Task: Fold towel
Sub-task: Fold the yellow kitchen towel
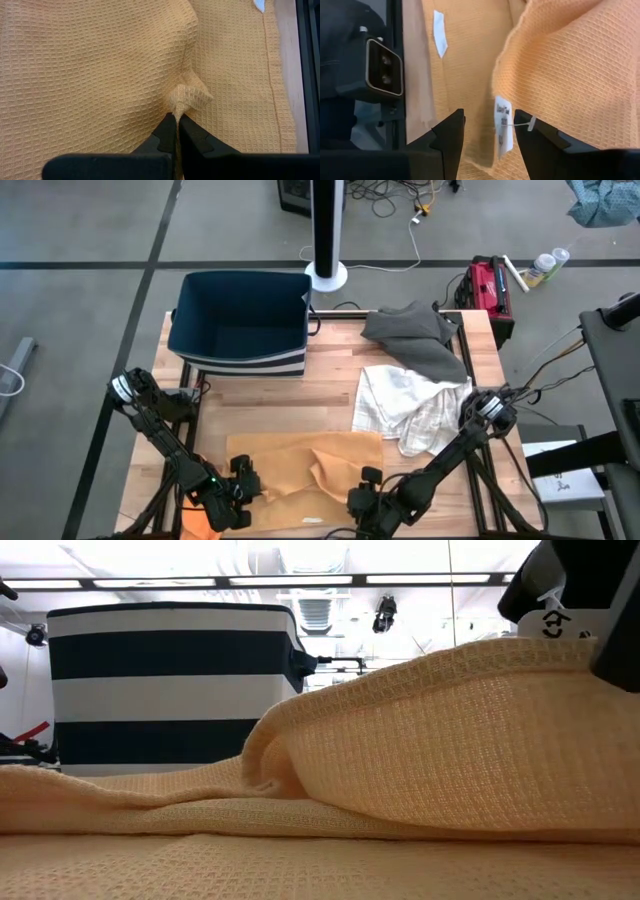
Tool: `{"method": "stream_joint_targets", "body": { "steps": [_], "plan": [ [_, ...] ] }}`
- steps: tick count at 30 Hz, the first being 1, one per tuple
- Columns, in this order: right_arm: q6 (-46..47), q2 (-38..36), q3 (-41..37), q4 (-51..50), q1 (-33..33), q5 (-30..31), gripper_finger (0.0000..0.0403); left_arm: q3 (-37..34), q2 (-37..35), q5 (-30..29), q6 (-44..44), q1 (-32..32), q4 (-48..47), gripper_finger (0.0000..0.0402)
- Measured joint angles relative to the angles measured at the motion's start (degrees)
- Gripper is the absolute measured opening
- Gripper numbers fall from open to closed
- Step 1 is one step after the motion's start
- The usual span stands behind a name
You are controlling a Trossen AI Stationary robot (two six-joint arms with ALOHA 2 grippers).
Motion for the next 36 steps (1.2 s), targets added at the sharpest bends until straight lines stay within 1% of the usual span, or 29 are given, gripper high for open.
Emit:
{"method": "stream_joint_targets", "body": {
  "steps": [6, 11, 14, 18, 19, 21, 23, 26, 29, 33, 36],
  "plan": [
    [0.03, 0.01, -0.95, 0.03, -0.04, -0.01, 0.0145, 0.0, 0.0, 0.02, 0.0, 0.0, 0.0, 0.0],
    [0.01, 0.01, -1.31, 0.38, -0.09, -0.12, 0.0112, 0.0, 0.0, 0.0, 0.15, 0.02, -0.01, 0.0],
    [-0.06, 0.01, -1.36, 0.46, -0.09, -0.26, 0.0079, 0.0, 0.0, -0.01, 1.31, 0.01, 0.0, 0.0],
    [-1.21, 0.01, -1.36, 0.36, -0.09, -1.67, 0.0015, 0.0, -0.05, -0.88, 2.71, 0.01, -0.02, 0.0],
    [-1.65, 0.01, -1.31, 0.36, -0.09, -1.67, 0.0009, 0.01, -0.19, -0.89, 3.12, 0.02, -0.04, 0.0],
    [-2.42, -0.34, -0.48, -1.11, -0.04, -1.39, 0.0009, 0.26, -1.09, -0.87, 4.37, 0.0, -0.34, 0.0],
    [-3.28, -1.35, 1.42, -4.76, -0.02, -0.94, 0.0006, 1.18, -2.82, -0.9, 6.26, 0.0, -1.03, 0.0],
    [-4.12, -4.35, 5.23, -12.84, 0.48, 4.61, 0.0004, 3.22, -6.6, -1.55, 8.31, 0.0, -6.2, 0.0],
    [-4.9, -7.48, 8.86, -21.26, 0.72, 11.2, 0.0003, 6.28, -11.37, -5.12, 9.34, -0.33, -15.11, 0.0],
    [-6.77, -12.1, 12.28, -29.71, 0.7, 20.86, 0.0002, 10.22, -18.72, -13.64, 7.75, -0.79, -29.8, 0.0],
    [-8.62, -15.14, 12.82, -32.95, 0.02, 27.65, 0.0002, 11.9, -24.9, -21.37, 5.47, -0.79, -37.53, 0.0]
  ]
}}
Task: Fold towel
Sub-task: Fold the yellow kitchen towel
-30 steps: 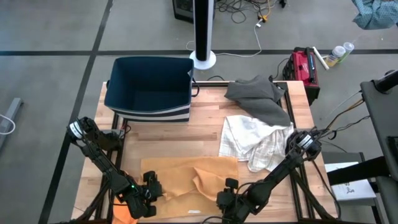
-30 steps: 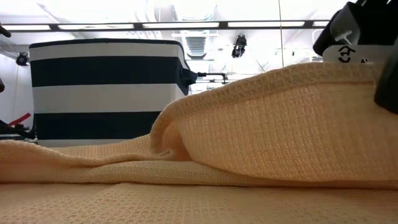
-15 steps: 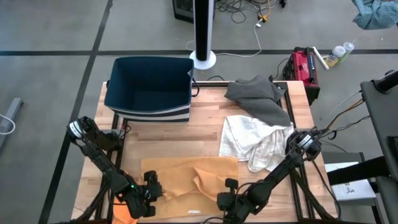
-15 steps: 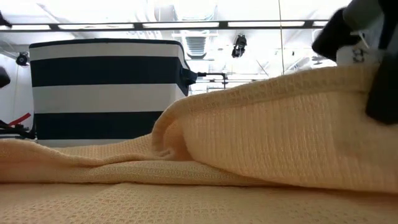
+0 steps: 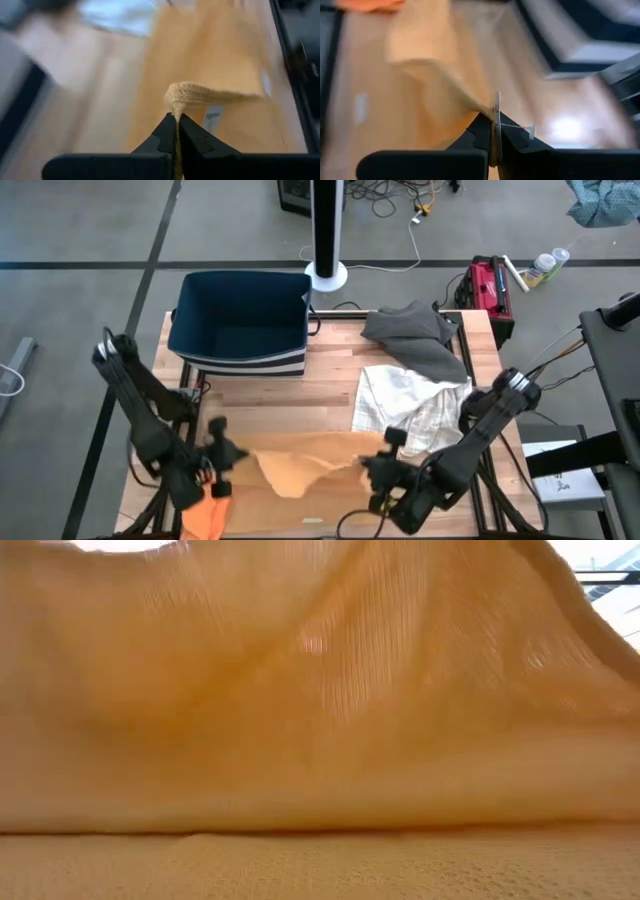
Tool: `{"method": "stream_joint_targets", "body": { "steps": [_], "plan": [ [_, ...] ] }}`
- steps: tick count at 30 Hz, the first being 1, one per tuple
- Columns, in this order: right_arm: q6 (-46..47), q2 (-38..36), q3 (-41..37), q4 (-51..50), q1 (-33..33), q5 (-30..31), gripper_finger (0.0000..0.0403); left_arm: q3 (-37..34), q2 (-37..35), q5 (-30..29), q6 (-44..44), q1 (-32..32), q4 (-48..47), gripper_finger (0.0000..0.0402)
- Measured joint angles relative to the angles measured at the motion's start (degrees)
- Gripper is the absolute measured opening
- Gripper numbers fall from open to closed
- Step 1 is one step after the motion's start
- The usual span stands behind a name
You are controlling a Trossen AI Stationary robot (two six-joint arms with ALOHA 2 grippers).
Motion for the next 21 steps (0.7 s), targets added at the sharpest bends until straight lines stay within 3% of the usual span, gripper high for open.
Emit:
{"method": "stream_joint_targets", "body": {
  "steps": [6, 10, 15, 21],
  "plan": [
    [-3.36, -3.87, -1.11, -5.48, -5.3, 8.44, 0.0001, -0.31, -12.13, -18.21, -6.55, 0.28, -11.3, 0.0],
    [-3.94, -5.23, -1.18, -13.45, -12.02, 15.94, 0.0001, -1.3, -19.13, -27.24, -12.18, 0.93, -17.67, 0.0],
    [-6.77, -8.4, -0.12, -16.68, -21.78, 27.83, 0.0, -2.13, -26.52, -39.7, -9.95, 2.38, -18.35, 0.0],
    [-8.55, -11.67, 4.23, -16.43, -30.07, 28.14, 0.0, -1.6, -32.76, -41.96, -5.83, 6.09, -17.77, 0.0]
  ]
}}
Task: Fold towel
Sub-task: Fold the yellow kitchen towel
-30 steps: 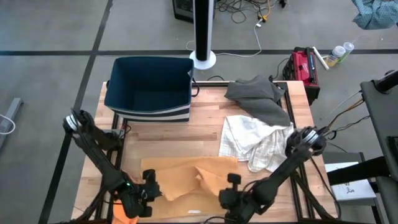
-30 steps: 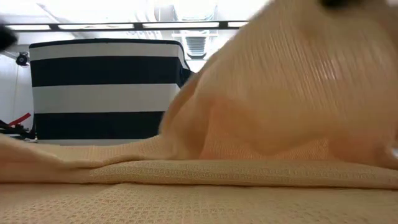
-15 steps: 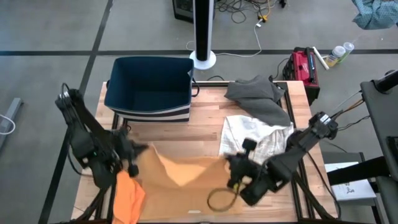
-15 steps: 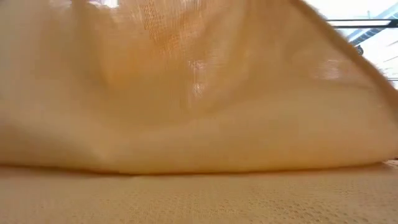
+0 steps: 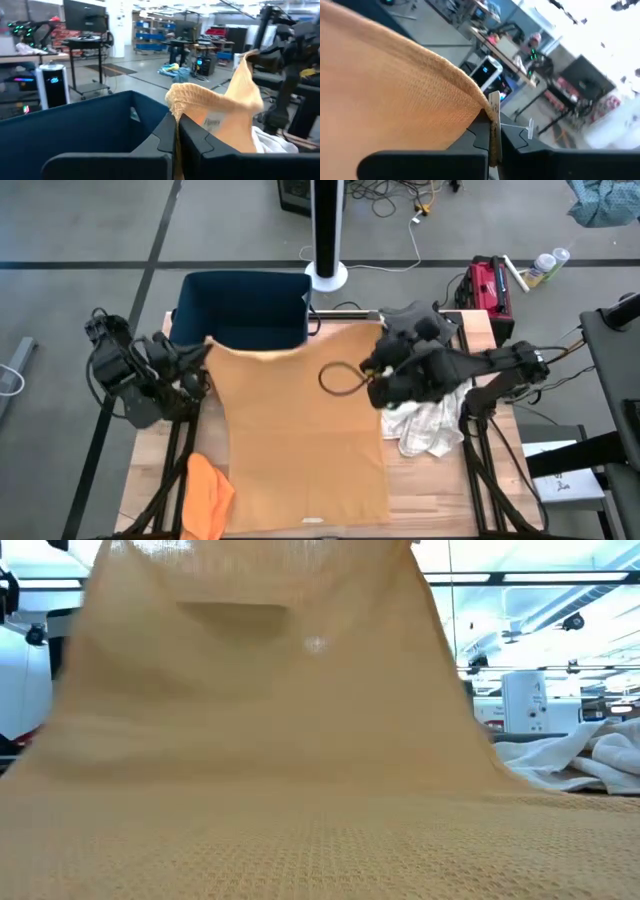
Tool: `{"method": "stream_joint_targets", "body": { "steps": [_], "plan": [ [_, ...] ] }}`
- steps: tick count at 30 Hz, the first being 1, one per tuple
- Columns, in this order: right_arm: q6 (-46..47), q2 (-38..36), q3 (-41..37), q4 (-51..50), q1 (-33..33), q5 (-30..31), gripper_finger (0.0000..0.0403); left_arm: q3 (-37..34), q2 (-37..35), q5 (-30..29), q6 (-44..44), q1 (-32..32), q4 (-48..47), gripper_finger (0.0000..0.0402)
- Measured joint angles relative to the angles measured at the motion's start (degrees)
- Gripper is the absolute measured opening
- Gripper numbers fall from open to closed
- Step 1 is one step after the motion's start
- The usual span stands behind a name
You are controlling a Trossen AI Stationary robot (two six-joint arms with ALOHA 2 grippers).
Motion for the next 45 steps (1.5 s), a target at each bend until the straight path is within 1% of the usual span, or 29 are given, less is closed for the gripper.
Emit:
{"method": "stream_joint_targets", "body": {
  "steps": [4, 9, 12, 15, 21, 25, 27, 29, 34, 38, 41, 45],
  "plan": [
    [-1.71, -0.5, 0.75, 0.05, -0.96, -5.72, 0.0, -1.27, -1.11, 2.13, 0.33, 0.42, 0.4, 0.0],
    [-1.68, 0.17, -1.12, 0.05, 0.29, -12.95, 0.0, -4.43, -0.13, 8.51, 0.18, 0.43, 1.63, 0.0],
    [-1.43, 0.81, -2.4, 0.02, 2.09, -16.82, 0.0, -5.96, 1.66, 14.93, 0.18, 0.42, 2.52, 0.0],
    [-0.8, 0.9, -3.46, -0.4, 4.83, -19.67, 0.0, -6.16, 3.21, 22.66, 0.2, 0.38, 2.6, 0.0],
    [3.26, 0.59, -5.36, -0.57, 11.66, -21.98, 0.0, -5.74, 6.4, 37.02, -0.03, 0.18, 3.02, 0.0],
    [5.86, 1.12, -7.67, -0.5, 15.76, -26.32, 0.0, -6.48, 9.7, 43.83, -2.18, 0.2, 3.01, 0.0],
    [7.2, 1.56, -9.51, -0.5, 17.26, -28.99, 0.0, -6.58, 11.63, 45.47, -3.27, 0.16, 3.04, 0.0],
    [9.57, 2.09, -11.42, -0.37, 18.42, -30.29, 0.0, -6.58, 13.39, 47.51, -4.23, -0.07, 3.06, 0.0],
    [14.71, 2.14, -16.78, 1.38, 21.59, -32.02, 0.0, -6.58, 16.83, 52.71, -5.47, -1.46, 4.68, 0.0],
    [16.38, 2.14, -19.91, 4.05, 24.19, -33.23, 0.0, -6.58, 19.35, 54.91, -7.53, -2.99, 6.53, 0.0],
    [17.58, 2.14, -22.08, 9.31, 25.89, -33.44, 0.0, -6.63, 22.07, 55.13, -8.09, -4.0, 9.39, 0.0],
    [15.35, 2.21, -25.84, 19.83, 27.4, -34.54, 0.0, -7.06, 27.23, 56.24, -7.84, -4.76, 12.68, 0.0]
  ]
}}
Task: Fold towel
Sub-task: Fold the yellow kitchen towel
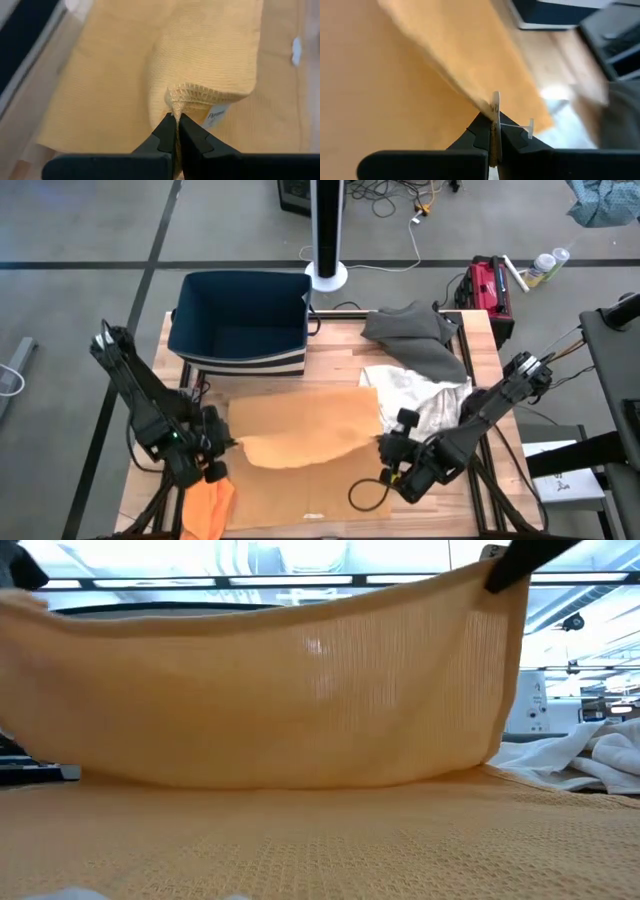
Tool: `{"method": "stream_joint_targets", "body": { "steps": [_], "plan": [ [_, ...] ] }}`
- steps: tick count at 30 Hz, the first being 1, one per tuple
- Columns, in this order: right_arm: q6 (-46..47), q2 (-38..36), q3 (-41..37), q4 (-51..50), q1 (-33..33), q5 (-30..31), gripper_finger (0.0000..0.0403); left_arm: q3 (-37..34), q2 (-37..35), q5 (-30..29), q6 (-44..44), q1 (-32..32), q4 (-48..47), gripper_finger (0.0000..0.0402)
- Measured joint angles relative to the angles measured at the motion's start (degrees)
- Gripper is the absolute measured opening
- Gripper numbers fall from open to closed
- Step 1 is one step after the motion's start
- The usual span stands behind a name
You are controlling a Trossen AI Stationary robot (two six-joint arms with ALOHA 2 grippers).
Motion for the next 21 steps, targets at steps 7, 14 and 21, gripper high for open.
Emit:
{"method": "stream_joint_targets", "body": {
  "steps": [7, 14, 21],
  "plan": [
    [0.85, 2.4, -3.01, 6.45, 2.07, -0.45, 0.0, 0.08, 7.56, 2.22, -2.35, -2.11, 1.05, 0.0],
    [3.39, 5.93, -2.83, 7.04, 4.67, -3.41, 0.0, -0.04, 12.54, 3.32, -4.21, -5.51, 7.53, 0.0],
    [4.1, 7.61, -1.48, 9.28, 7.06, -4.3, 0.0, 0.87, 18.12, 4.9, -1.23, -6.76, 15.33, 0.0]
  ]
}}
